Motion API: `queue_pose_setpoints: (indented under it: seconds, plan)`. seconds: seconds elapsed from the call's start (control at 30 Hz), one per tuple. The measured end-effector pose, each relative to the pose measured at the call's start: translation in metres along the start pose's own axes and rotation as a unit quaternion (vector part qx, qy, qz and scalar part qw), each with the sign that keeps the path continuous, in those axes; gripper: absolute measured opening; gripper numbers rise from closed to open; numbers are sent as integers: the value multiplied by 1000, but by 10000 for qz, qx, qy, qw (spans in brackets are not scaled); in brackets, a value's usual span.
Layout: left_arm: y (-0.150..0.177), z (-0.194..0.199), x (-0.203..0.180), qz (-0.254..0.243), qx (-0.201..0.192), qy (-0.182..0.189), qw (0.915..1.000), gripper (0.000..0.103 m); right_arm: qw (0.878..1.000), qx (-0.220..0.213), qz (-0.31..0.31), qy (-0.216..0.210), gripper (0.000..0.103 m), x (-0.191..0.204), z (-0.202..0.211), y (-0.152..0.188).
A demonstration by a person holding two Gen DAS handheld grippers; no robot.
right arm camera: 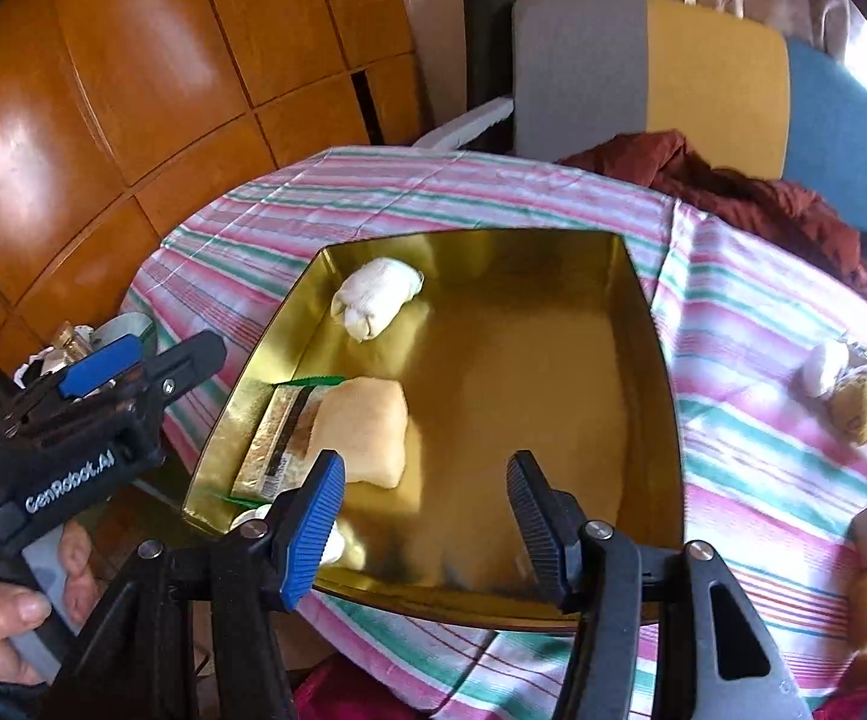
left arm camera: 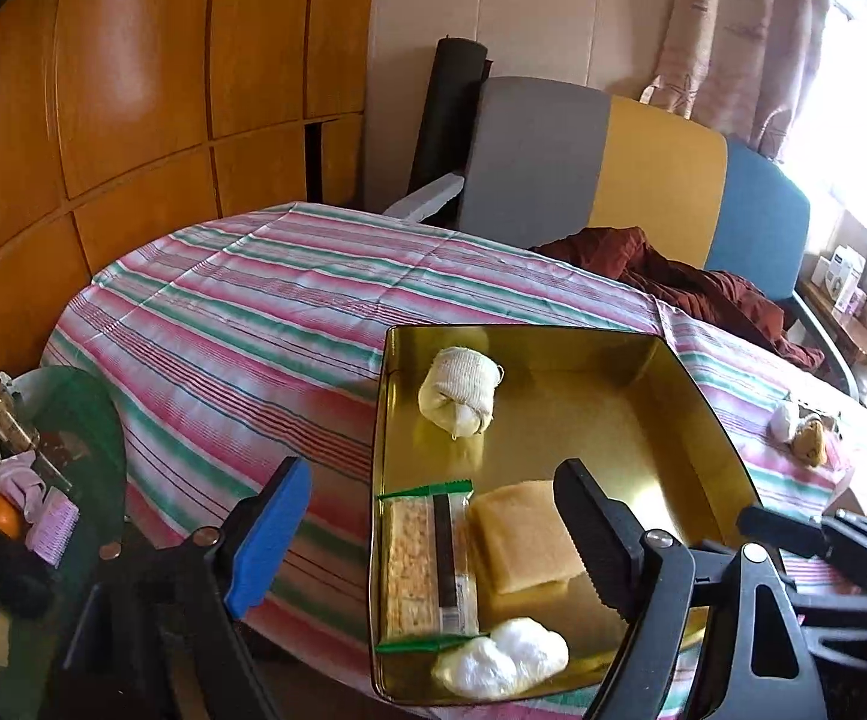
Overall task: Organize objects
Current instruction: 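Move both tools back toward the remaining items on the cloth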
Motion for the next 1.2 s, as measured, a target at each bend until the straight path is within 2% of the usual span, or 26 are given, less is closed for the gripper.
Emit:
queue_pose_setpoints:
  seconds: [0.13, 0.5, 1.2]
  plan:
    - [4, 7, -6, -150, -61, -47, 9999, 84, 9997, -185, -8, 163, 57, -3, 6, -1]
    - [9, 17, -26, -456, -104, -29, 9989, 85, 9987, -347, -57, 366, 57, -15, 15, 5]
    - [18, 36, -70, -950, -154, 233, 9951, 89, 9937, -593, -457, 838, 57, -62, 44, 23]
Point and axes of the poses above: each gripper's, at about its wrist camera, not at the fingertips, and z roughly against the way its jaws point, x to its left, y to its underside, the point moved 5 cm from there along -z, roughly the way its jaws point, and after that the axes turned 3 degrees about y, right-handed, at the moved point
